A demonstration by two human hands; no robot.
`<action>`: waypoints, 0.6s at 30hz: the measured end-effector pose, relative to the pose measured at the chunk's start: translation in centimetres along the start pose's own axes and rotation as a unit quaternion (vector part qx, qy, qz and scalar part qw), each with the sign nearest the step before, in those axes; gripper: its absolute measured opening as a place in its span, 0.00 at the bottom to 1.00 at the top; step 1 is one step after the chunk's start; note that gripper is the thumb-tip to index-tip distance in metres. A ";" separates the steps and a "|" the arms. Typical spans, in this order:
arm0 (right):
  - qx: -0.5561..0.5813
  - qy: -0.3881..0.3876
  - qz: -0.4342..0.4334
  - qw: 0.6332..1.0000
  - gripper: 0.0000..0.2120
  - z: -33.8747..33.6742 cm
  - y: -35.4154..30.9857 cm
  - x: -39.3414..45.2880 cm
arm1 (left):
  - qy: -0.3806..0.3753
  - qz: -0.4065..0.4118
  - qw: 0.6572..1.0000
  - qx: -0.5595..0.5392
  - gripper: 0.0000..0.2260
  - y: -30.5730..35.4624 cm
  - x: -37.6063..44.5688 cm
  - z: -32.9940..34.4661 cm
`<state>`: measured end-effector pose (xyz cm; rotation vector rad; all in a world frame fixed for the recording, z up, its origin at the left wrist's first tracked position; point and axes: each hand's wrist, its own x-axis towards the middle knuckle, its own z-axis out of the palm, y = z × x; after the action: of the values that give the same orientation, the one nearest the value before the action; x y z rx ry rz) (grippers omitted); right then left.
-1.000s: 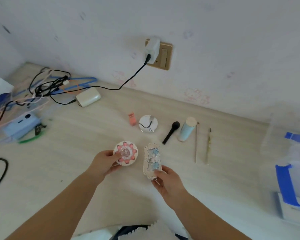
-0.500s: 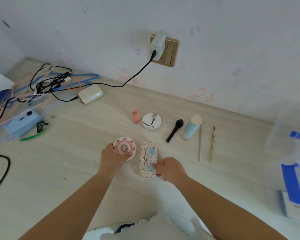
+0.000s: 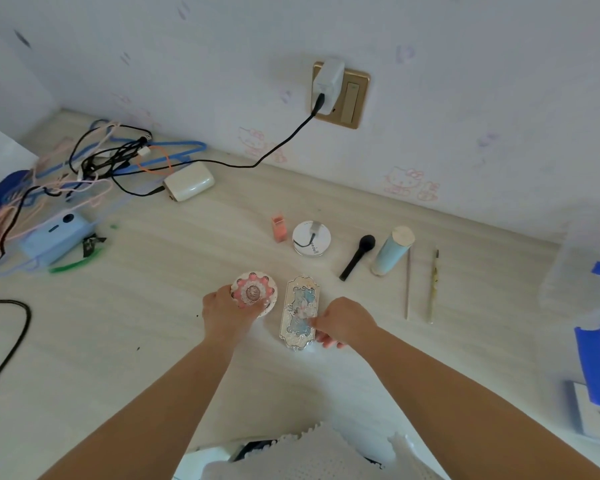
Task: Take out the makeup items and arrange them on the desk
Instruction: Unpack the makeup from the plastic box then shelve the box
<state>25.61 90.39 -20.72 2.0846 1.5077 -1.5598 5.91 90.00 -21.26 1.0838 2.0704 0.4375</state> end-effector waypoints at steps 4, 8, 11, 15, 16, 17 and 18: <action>0.012 -0.005 0.018 1.000 0.19 0.2 0.2 0.3 | -0.007 -0.004 1.000 -0.012 0.33 -0.1 -0.1 -0.1; 0.026 0.046 -0.020 0.998 0.16 0.2 0.7 -0.5 | 0.049 0.039 0.998 -0.014 0.33 0.0 -0.8 -0.5; 0.172 0.084 -0.101 0.976 0.05 -0.6 1.4 -2.0 | 0.094 0.144 0.984 -0.055 0.25 1.4 -2.4 -0.8; 0.317 0.113 -0.146 0.930 0.09 -2.6 2.4 -5.3 | 0.063 0.251 0.960 -0.106 0.14 4.5 -5.3 -0.1; 0.345 0.117 -0.155 0.918 0.09 -3.2 2.5 -6.3 | 0.055 0.274 0.954 -0.110 0.13 5.4 -5.9 0.2; 0.369 0.121 -0.163 0.907 0.08 -3.7 2.7 -7.3 | 0.045 0.293 0.948 -0.114 0.13 6.3 -6.6 0.5; 0.391 0.130 -0.171 0.895 0.08 -4.5 3.4 -8.6 | 0.031 0.311 0.942 -0.120 0.14 7.5 -7.6 1.2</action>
<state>31.46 86.09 -13.40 2.6141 1.5534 -2.4214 13.78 88.17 -14.10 1.5732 1.6298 1.0157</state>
